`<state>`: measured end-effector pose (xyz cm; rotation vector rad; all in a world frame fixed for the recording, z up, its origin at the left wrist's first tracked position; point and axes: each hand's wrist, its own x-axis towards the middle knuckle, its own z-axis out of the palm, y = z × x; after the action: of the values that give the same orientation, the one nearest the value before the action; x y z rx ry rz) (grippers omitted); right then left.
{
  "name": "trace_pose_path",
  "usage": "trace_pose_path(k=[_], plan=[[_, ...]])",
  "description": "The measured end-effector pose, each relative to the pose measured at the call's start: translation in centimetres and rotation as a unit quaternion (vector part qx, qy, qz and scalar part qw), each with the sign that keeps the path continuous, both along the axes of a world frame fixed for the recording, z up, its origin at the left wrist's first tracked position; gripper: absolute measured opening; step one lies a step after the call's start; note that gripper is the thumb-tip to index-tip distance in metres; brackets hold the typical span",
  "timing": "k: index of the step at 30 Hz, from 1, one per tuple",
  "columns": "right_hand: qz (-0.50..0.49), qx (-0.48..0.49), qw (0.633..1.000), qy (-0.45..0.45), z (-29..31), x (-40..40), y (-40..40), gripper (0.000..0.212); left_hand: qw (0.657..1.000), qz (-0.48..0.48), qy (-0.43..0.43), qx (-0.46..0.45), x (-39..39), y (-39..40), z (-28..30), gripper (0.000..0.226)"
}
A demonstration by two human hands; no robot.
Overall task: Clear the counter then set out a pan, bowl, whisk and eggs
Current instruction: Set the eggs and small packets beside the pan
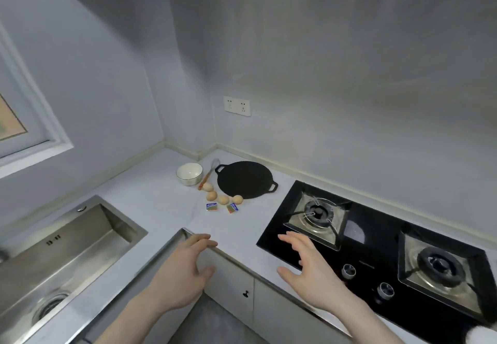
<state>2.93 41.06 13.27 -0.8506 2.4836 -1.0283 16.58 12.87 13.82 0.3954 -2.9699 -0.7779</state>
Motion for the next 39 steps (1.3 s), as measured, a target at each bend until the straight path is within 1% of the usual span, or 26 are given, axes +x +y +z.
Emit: trace_pose_path(k=[2, 5, 7, 11, 14, 16, 18, 22, 26, 30, 32, 35, 39], plan=[[0.029, 0.008, 0.999, -0.013, -0.7, -3.4, -3.4, 0.063, 1.0, 0.026, -0.005, 0.003, -1.6, -1.9, -0.1, 0.044], [0.039, 0.025, 0.998, -0.032, -1.7, -7.4, -8.0, 0.061, 0.998, 0.054, -0.015, -0.003, -3.8, -5.1, -0.5, 0.044], [0.041, 0.039, 0.997, -0.046, -2.7, -9.3, -11.0, 0.06, 0.997, 0.071, -0.03, 0.011, -5.2, -7.4, -1.5, 0.045], [0.044, 0.07, 0.994, -0.065, -4.4, -13.1, -15.6, 0.059, 0.995, 0.077, -0.053, 0.034, -9.2, -11.3, -3.6, 0.045], [0.021, 0.086, 0.993, -0.074, -6.2, -15.9, -18.9, 0.059, 0.994, 0.074, -0.062, 0.051, -13.3, -14.3, -4.9, 0.043], [-0.008, 0.098, 0.991, -0.086, -8.3, -18.1, -22.8, 0.058, 0.993, 0.057, -0.09, 0.058, -16.7, -18.0, -6.7, 0.044], [-0.025, 0.117, 0.989, -0.09, -8.9, -19.1, -23.5, 0.058, 0.992, 0.047, -0.105, 0.054, -19.1, -18.6, -7.3, 0.046], [-0.069, 0.139, 0.981, -0.112, -11.4, -21.9, -28.7, 0.056, 0.988, 0.015, -0.149, 0.048, -25.1, -23.9, -10.2, 0.049], [-0.096, 0.155, 0.976, -0.115, -12.3, -23.7, -31.4, 0.053, 0.984, -0.011, -0.177, 0.024, -29.1, -25.4, -11.9, 0.058], [-0.099, 0.198, 0.97, -0.1, -14.0, -25.5, -33.7, 0.049, 0.983, -0.044, -0.181, -0.01, -32.7, -25.8, -14.1, 0.054], [-0.093, 0.225, 0.966, -0.083, -14.8, -26.5, -34.5, 0.046, 0.983, -0.053, -0.175, -0.013, -34.1, -25.6, -15.2, 0.055], [-0.072, 0.256, 0.961, -0.071, -16.4, -28.1, -35.8, 0.047, 0.979, -0.084, -0.18, -0.039, -36.0, -25.4, -17.5, 0.056], [-0.057, 0.27, 0.958, -0.077, -18.9, -29.7, -36.8, 0.034, 0.971, -0.133, -0.179, -0.085, -38.0, -25.6, -20.1, 0.049]])
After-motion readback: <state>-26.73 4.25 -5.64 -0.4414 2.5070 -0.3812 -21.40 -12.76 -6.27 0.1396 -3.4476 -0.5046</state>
